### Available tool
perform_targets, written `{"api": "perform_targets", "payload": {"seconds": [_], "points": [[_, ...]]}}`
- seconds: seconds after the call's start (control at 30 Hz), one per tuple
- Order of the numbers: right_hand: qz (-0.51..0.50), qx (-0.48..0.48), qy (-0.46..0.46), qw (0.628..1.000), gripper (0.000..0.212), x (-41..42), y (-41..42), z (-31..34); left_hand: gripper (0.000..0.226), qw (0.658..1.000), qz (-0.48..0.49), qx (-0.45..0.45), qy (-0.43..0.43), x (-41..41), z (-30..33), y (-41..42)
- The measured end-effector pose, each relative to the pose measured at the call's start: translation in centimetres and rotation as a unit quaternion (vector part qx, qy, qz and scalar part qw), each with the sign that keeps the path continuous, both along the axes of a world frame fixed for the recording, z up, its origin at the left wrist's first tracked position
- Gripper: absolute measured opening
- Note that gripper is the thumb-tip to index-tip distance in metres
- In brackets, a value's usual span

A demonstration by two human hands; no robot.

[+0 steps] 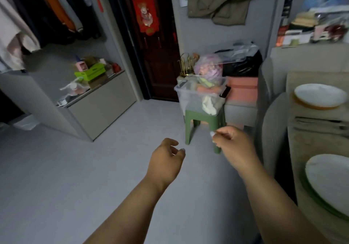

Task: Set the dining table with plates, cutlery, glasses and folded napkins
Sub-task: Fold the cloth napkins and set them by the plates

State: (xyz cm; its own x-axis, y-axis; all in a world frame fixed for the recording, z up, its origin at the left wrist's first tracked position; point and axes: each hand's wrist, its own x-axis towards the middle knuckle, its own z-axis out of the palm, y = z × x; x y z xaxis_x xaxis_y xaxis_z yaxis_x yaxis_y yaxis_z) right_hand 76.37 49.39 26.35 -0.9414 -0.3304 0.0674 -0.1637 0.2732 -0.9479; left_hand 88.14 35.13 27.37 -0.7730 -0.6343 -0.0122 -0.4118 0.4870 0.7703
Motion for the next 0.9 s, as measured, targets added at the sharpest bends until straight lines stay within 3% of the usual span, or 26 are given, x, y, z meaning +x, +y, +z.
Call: {"api": "perform_targets", "payload": {"seconds": [0.23,0.43,0.67,0.9], "points": [[-0.077,0.034,0.003,0.996,0.012,-10.0,-5.8,0.9,0.026,0.998,-0.064,0.019,0.001,-12.7,-1.0,-7.7],[-0.119,0.063,0.007,0.991,0.020,-17.2,-12.9,1.2,0.004,0.991,-0.125,0.035,0.027,-22.3,-1.3,-16.6],[-0.192,0.050,-0.010,0.980,0.018,-25.2,-22.4,1.6,0.008,0.980,-0.189,0.056,0.029,-33.7,-1.0,-27.1],[-0.236,0.036,-0.049,0.970,0.010,-34.0,-26.4,0.5,0.017,0.971,-0.208,0.113,0.001,-45.7,-3.0,-31.8]]}}
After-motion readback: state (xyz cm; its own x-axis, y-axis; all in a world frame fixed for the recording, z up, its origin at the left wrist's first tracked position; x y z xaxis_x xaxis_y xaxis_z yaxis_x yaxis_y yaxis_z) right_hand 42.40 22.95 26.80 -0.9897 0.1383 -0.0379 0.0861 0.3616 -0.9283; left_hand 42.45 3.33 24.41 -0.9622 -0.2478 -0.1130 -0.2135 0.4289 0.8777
